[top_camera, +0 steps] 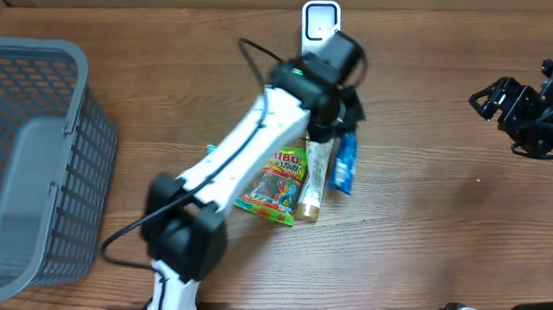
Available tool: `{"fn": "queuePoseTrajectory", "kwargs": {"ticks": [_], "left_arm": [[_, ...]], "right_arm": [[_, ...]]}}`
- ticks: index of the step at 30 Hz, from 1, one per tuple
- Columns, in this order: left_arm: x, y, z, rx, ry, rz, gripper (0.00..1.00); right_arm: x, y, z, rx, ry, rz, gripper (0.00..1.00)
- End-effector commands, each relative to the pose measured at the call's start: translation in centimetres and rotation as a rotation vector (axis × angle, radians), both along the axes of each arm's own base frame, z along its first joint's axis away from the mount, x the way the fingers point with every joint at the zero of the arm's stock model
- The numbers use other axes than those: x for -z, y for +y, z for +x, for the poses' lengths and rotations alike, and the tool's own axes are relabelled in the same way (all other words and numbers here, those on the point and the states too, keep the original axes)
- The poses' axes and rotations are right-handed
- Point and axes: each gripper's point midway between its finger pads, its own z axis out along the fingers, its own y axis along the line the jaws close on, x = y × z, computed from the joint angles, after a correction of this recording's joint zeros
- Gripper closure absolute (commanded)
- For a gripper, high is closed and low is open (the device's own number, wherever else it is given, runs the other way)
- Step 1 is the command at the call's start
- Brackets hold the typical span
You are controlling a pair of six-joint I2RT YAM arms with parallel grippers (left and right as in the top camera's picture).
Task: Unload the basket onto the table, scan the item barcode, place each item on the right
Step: 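Place the blue snack bar right of the tube and release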
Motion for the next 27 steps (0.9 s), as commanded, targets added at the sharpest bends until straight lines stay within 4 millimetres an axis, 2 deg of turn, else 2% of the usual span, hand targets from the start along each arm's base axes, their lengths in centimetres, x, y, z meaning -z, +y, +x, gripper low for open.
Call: {"fn": "queuePoseTrajectory", "kwargs": {"ticks": [1,3,4,5,6,8,9,11,13,16,18,19,21,23,24,25,27], "left_arm": [[3.2,-4.8,-1.9,0.016,0.139,-0.099,0.96],[4.8,-5.9,-2.1,0.037,0.161,-0.107,0.96],[5.5,-6.2,-2.2,0.043,0.175,-0.107,0.92],[6.0,-6.2,-2.2,0.045,0.182,-0.104,0.67],[6.2,-6.2,-2.2,0.053,0.18,-0.1,0.34],[6.2,-6.5,-1.9,0.111,0.138,-0.108,0.07],[5.8,-7.1,-1.6,0.187,0.084,-0.13,0.0],[5.1,-7.7,-1.2,0.285,0.014,-0.166,0.0],[3.4,-7.8,-0.1,0.368,-0.057,-0.215,0.0],[-1.2,-7.5,1.8,0.51,-0.183,-0.344,0.0],[-5.6,-6.4,3.7,0.567,-0.285,-0.422,0.0],[-8.3,-4.8,5.1,0.554,-0.341,-0.423,0.0],[-12.1,-2.5,6.5,0.553,-0.441,-0.397,0.0],[-15.0,0.1,7.3,0.519,-0.515,-0.31,0.0],[-16.2,1.6,7.6,0.494,-0.55,-0.24,0.0],[-17.6,4.1,7.9,0.443,-0.596,-0.105,0.0],[-20.0,8.9,7.7,0.335,-0.661,0.153,0.0]], "right_arm": [[-1.4,-0.5,0.2,0.011,-0.034,-0.022,0.06],[-1.3,-0.5,0.1,0.011,-0.032,-0.021,0.06],[-1.3,-0.4,0.1,0.011,-0.029,-0.02,0.06],[-1.3,-0.4,0.0,0.011,-0.026,-0.019,0.06],[-1.2,-0.4,0.0,0.011,-0.024,-0.019,0.05],[-1.2,-0.4,-0.1,0.011,-0.02,-0.018,0.05],[-1.1,-0.4,-0.1,0.01,-0.018,-0.017,0.05],[-1.0,-0.3,-0.2,0.01,-0.014,-0.015,0.04],[-0.6,-0.3,-0.5,0.007,0.005,-0.019,0.01],[-0.2,-0.3,-0.9,0.006,0.026,-0.02,0.0],[0.3,-0.2,-1.0,-0.006,0.036,-0.02,0.0],[0.8,0.1,-1.2,-0.017,0.048,-0.018,0.0],[1.5,0.6,-1.4,-0.033,0.065,-0.016,0.0],[2.0,1.4,-1.5,-0.079,0.069,-0.027,0.07],[2.1,1.9,-1.4,-0.108,0.065,-0.035,0.12],[2.1,2.6,-1.1,-0.133,0.057,-0.043,0.14],[1.9,4.2,-0.4,-0.184,0.026,-0.068,0.14]]}}
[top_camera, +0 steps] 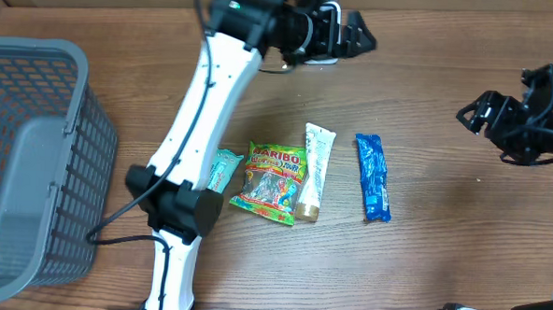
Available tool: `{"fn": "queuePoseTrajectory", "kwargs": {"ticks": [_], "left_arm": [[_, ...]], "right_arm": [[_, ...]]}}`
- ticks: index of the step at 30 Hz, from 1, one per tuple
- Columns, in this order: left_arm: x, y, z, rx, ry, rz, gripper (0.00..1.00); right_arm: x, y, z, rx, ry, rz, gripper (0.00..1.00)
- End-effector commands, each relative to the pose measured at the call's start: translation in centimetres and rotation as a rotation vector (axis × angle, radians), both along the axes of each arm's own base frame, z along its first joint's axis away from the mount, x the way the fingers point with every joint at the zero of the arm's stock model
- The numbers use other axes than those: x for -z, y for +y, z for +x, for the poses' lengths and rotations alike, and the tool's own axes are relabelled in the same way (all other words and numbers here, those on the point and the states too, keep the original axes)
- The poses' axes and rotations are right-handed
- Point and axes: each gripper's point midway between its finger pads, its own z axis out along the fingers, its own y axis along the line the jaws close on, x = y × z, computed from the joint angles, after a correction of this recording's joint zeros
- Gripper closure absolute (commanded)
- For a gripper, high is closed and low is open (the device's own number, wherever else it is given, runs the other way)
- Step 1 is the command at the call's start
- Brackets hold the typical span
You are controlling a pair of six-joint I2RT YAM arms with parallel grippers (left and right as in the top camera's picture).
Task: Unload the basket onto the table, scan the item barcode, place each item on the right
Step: 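Place the blue snack bar right of the tube and release, then lower the right gripper onto the blue snack bar and grasp it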
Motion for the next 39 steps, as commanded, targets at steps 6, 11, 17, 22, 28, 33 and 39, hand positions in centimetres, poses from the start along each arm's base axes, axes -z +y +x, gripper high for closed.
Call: {"fn": "queuePoseTrajectory", "kwargs": {"ticks": [6,11,17,22,28,33,39], "left_arm": [[-8.2,12.2,-4.0,-0.312,-0.299,0.494,0.0],[-6.6,17.3,-2.9,-0.471,-0.242,0.654,0.0],[-5.0,19.7,-2.1,-0.516,-0.161,0.645,0.0],[-4.5,19.7,-2.0,-0.512,-0.147,0.652,0.0],[-4.5,19.7,-2.0,-0.512,-0.147,0.652,0.0],[-4.4,19.2,-2.1,-0.493,-0.138,0.626,0.0],[-4.4,19.2,-2.1,-0.493,-0.138,0.626,0.0]], "right_arm": [[0.9,7.1,2.4,-0.231,-0.068,-0.125,0.14],[4.5,11.6,3.5,-0.351,-0.011,-0.136,0.47],[10.4,14.1,3.8,-0.418,0.124,-0.131,0.52],[13.4,15.5,4.7,-0.448,0.141,-0.134,0.6],[15.7,14.8,4.3,-0.396,0.228,-0.156,0.77],[16.2,13.7,4.3,-0.254,0.283,-0.182,0.89],[16.8,13.6,3.7,-0.235,0.308,-0.178,0.91]]}}
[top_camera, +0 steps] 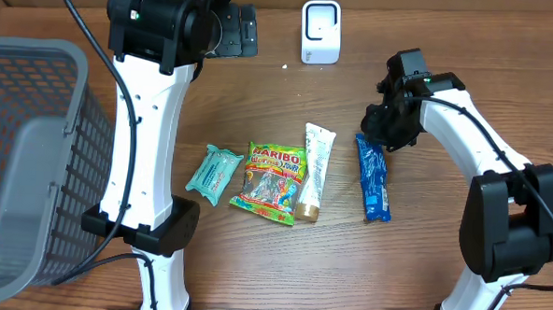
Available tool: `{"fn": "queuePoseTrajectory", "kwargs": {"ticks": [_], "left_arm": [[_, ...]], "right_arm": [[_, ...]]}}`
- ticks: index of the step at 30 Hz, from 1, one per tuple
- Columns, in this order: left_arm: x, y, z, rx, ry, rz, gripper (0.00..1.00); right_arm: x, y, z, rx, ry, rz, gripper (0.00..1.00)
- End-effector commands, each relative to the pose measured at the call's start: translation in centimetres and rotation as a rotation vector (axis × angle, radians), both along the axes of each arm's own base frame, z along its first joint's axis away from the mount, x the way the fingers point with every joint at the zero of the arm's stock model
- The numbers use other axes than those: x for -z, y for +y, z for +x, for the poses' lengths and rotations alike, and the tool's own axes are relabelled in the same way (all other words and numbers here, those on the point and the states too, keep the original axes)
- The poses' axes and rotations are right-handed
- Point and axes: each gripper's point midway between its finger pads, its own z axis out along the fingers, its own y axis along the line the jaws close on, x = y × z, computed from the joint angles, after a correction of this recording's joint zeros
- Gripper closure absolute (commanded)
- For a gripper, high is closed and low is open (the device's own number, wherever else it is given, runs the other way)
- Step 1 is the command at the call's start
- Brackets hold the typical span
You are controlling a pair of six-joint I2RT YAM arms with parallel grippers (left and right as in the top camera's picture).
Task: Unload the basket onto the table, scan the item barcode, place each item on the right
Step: 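Lower the right gripper onto the blue snack bar and grasp it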
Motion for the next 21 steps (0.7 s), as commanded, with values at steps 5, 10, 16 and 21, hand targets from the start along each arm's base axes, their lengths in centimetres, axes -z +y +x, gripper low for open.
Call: {"fn": "queuePoseTrajectory", "kwargs": {"ticks": [5,10,16,21], "left_arm": [[0.6,-0.4,0.1,-0.007,0.018,-0.012,0.0],[0.6,-0.4,0.1,-0.007,0.018,-0.012,0.0],[0.6,-0.4,0.1,-0.007,0.018,-0.012,0.0],[0.6,-0.4,0.1,-0.007,0.018,-0.012,0.0]], "right_arm": [[2.6,-0.5,-1.5,0.039,0.04,-0.019,0.91],[4.2,-0.7,-2.5,0.039,0.058,-0.02,0.91],[6.5,-0.9,-3.0,0.009,0.025,-0.017,0.83],[6.9,-2.2,-2.9,-0.008,0.008,-0.095,0.76]]}}
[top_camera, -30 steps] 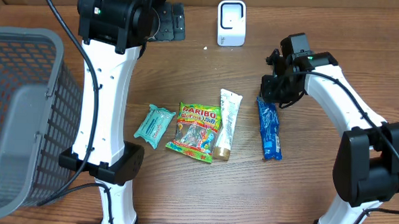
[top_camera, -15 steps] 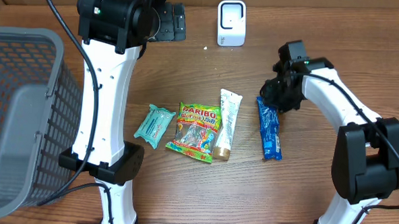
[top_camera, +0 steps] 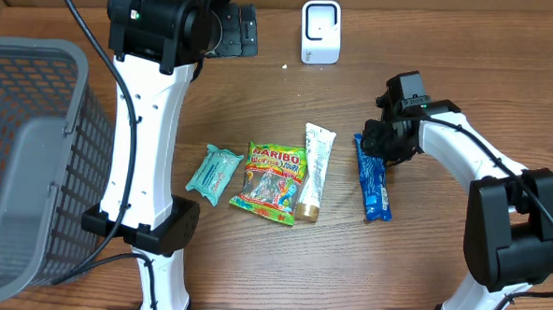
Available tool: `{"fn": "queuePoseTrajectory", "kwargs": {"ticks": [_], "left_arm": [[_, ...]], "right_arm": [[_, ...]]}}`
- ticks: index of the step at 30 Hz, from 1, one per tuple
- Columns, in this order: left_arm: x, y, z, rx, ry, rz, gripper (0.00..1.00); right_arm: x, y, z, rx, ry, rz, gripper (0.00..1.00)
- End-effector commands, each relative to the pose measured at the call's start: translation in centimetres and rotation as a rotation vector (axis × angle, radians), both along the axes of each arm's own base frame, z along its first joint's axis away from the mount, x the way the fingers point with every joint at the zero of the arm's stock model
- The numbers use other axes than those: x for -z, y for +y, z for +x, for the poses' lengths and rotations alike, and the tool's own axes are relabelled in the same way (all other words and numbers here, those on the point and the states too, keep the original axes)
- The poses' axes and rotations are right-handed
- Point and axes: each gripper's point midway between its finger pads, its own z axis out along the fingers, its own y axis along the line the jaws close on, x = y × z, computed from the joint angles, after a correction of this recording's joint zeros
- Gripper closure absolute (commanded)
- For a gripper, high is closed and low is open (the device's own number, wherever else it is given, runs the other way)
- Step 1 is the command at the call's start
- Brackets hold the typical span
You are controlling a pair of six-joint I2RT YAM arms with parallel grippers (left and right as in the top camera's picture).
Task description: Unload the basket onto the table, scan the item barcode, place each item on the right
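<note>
A blue snack bar [top_camera: 375, 189] lies flat on the table, right of a white tube [top_camera: 314, 172]. My right gripper [top_camera: 378, 144] is low over the bar's far end, fingers either side of it and seemingly open. The white barcode scanner [top_camera: 320, 31] stands at the back centre. My left gripper [top_camera: 246, 30] is raised at the back, left of the scanner, holding nothing that I can see. The view does not show how its jaws stand.
A Haribo bag [top_camera: 273, 181] and a teal packet [top_camera: 213, 169] lie left of the tube. A grey mesh basket [top_camera: 33, 154] fills the left side. The left arm's white links [top_camera: 147, 131] stand tall over the table's left half.
My right gripper has moved slightly toward me and down, from just beyond the blue bar's far end to right over that end. The left arm and the items have not moved.
My left arm first reached over the pile, its gripper at the tube and blue bar. Then it was up by the scanner, and the bar lay apart to the right. Later it rested back left while my right gripper came in over the bar, where it is now.
</note>
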Motion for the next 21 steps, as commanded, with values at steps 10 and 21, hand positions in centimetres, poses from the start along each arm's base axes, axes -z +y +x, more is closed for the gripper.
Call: {"fn": "queuePoseTrajectory", "kwargs": {"ticks": [10,21], "left_arm": [[0.6,-0.3,0.1,-0.007,0.018,-0.012,0.0],[0.6,-0.3,0.1,-0.007,0.018,-0.012,0.0]], "right_arm": [[3.4,-9.8,-2.0,0.48,0.092,-0.392,0.69],[-3.4,-11.6,-3.3,0.461,0.308,-0.302,0.11]]}}
